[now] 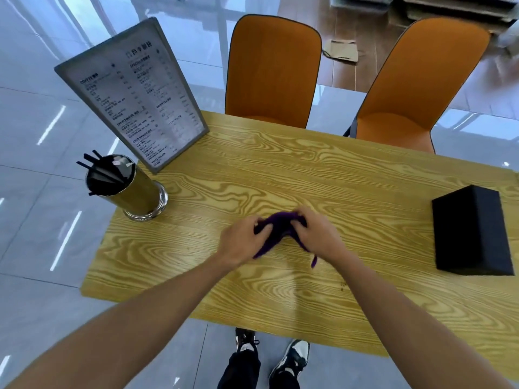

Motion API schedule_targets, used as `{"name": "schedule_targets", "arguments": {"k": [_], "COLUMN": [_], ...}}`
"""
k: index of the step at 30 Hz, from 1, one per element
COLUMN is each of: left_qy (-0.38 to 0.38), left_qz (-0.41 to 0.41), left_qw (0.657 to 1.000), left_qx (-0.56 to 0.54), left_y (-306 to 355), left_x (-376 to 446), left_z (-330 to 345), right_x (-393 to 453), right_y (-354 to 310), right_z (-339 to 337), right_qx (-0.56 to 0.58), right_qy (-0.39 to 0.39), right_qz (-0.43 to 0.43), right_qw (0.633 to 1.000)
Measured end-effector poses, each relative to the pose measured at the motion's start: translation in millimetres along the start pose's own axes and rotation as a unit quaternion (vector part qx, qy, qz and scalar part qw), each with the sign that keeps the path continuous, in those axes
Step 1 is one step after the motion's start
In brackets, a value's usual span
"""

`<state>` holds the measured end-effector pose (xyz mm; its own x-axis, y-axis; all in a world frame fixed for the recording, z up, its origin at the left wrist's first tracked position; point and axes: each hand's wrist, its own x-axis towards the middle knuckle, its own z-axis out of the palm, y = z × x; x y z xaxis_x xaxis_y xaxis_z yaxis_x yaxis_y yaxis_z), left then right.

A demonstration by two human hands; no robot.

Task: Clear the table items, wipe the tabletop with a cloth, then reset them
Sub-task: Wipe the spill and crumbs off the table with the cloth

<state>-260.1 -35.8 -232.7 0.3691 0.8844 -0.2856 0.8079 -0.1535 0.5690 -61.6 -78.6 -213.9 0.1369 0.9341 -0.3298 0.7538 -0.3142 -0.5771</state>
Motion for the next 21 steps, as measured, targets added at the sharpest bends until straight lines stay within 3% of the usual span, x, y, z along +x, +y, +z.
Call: {"name": "schedule_targets", "arguments": {"k": [5,8,11,14,21], "left_qy": [-0.002,0.038,0.061,-0.007,-0.002], "left_qz": [-0.013,0.064,0.177,0.170,0.153], "left_qw": [0.997,0.984,0.965,0.967,0.965], "left_qx": [0.079,0.162,0.185,0.189,0.214], "left_y": [-15.3,-28.0,-31.5,-36.2,-44.6], "left_x": [59.7,66.9,63.2,61.3,73.2], "left_z": [-16.3,-5.8,14.1,33.4,47.5], "right_x": [52.5,63.2,61.0,54.2,65.5], "right_y": [7.2,18.7,31.9,44.0,50.0], "right_z": [-16.6,-7.0,13.2,32.3,41.5], "right_qx": [-0.145,-0.285,-0.277,-0.265,-0.246], "right_qy": [0.035,0.090,0.068,0.025,0.009], "right_qz": [0.049,0.032,-0.054,-0.055,-0.015], "right_qw": [0.988,0.954,0.957,0.962,0.969]}}
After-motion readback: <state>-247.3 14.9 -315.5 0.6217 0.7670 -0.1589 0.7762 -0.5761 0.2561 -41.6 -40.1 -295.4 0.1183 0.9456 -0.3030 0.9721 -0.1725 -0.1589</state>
